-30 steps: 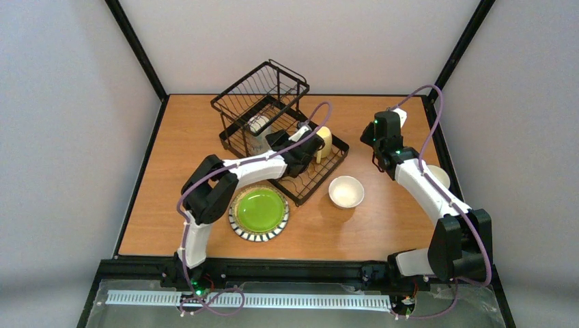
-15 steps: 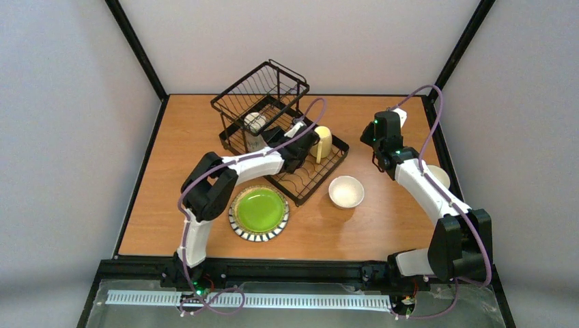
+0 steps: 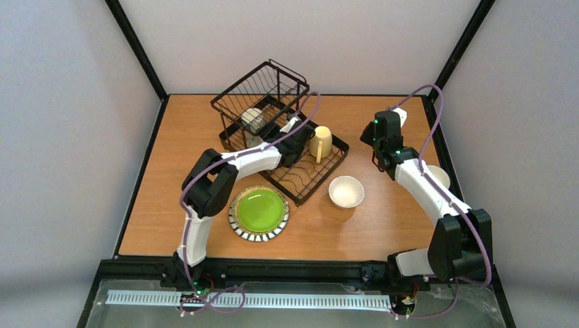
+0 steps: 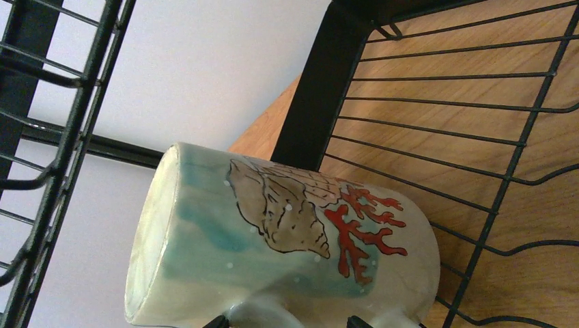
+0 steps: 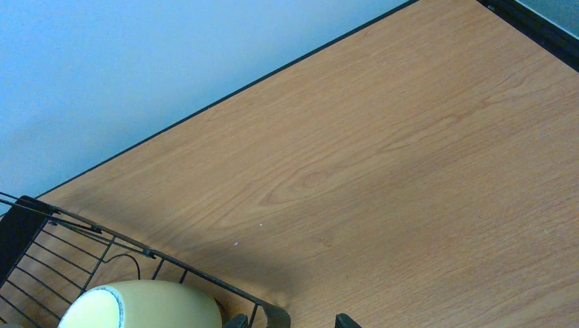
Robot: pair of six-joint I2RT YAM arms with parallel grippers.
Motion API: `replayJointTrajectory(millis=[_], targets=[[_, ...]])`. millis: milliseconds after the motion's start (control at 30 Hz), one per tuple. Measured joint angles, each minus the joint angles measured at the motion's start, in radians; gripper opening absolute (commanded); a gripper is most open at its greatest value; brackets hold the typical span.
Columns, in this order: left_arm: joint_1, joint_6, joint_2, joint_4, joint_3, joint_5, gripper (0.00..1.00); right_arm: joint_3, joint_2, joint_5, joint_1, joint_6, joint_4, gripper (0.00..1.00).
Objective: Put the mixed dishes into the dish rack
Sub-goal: Move the cup from the dish rack, then move the cup to the dish rack.
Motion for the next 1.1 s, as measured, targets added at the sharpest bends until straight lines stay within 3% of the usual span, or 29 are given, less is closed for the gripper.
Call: replayJointTrajectory(millis=[500, 1100], targets=[[0.007, 0.0, 0.003, 0.006, -0.001, 0.004, 0.97, -0.001, 0.0, 0.0, 0.0, 0.0, 0.006, 0.73], [-0.065, 0.142, 0.048, 0.086, 0.021, 0.023, 0.97, -0.001, 0.0, -0.003, 0.0, 0.0, 0.008, 0.73]])
